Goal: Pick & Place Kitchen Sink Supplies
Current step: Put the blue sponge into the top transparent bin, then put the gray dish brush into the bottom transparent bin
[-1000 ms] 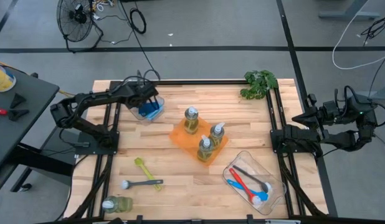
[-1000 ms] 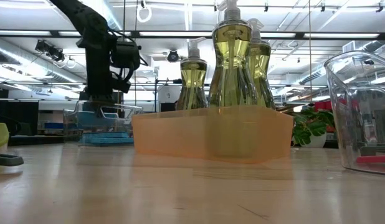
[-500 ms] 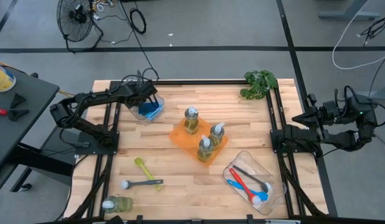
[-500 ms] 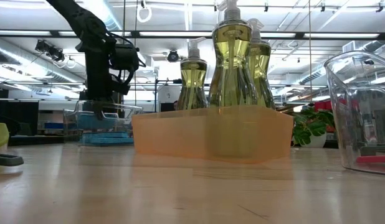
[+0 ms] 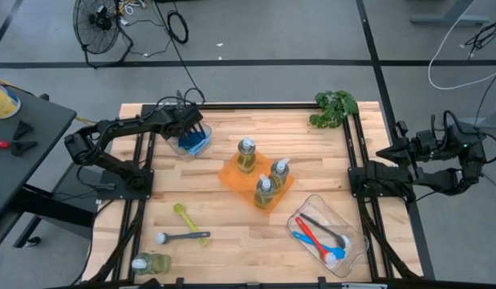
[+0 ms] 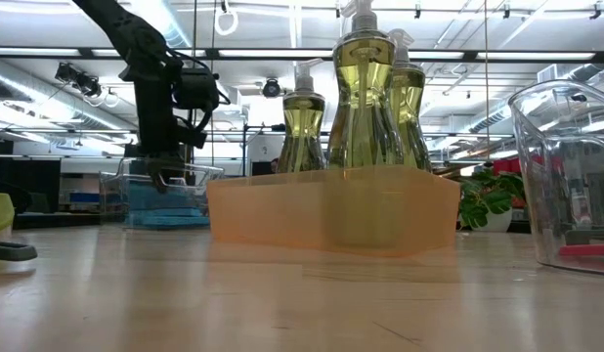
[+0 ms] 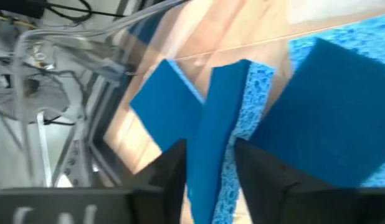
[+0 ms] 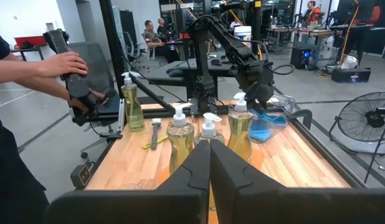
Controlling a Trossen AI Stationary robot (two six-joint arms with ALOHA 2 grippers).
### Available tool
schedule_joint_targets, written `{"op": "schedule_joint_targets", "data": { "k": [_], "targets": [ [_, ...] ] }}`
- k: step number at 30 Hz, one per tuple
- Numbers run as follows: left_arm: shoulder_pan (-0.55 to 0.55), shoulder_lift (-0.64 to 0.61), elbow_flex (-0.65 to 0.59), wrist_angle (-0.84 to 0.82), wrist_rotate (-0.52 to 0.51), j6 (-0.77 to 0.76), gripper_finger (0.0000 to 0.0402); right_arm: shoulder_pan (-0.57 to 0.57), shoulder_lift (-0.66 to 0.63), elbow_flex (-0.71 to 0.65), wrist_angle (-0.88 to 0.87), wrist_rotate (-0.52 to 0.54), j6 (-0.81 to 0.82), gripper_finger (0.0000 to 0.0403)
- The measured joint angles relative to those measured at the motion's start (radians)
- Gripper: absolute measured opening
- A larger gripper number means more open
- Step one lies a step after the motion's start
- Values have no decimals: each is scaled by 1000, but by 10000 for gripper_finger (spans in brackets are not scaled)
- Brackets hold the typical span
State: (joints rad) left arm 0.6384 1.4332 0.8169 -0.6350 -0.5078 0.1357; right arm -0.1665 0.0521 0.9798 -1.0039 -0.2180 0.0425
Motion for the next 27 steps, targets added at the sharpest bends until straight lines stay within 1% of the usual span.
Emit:
{"op": "schedule_joint_targets", "data": {
  "k": [3, 6, 10, 14, 19, 23, 27],
  "targets": [
    [-2, 0, 10, -19, -31, 8, 179, 0, 0, 0, 0, 0, 0, 13],
    [-2, 0, 48, -40, -16, 10, 210, 0, 0, 0, 0, 0, 0, 13],
    [-2, 0, 120, -81, -6, 6, 234, 0, 0, 0, 0, 0, 0, 13],
    [-3, 0, 197, -121, -5, 6, 237, 0, 0, 0, 0, 0, 0, 13],
    [-27, 0, 296, -188, 42, -20, 231, 0, 0, 0, 0, 0, 0, 13],
    [-80, 0, 383, -280, 98, -51, 228, 0, 0, 0, 0, 0, 0, 13],
    [-153, 0, 456, -380, 132, -102, 227, 0, 0, 0, 0, 0, 0, 13]
  ]
}}
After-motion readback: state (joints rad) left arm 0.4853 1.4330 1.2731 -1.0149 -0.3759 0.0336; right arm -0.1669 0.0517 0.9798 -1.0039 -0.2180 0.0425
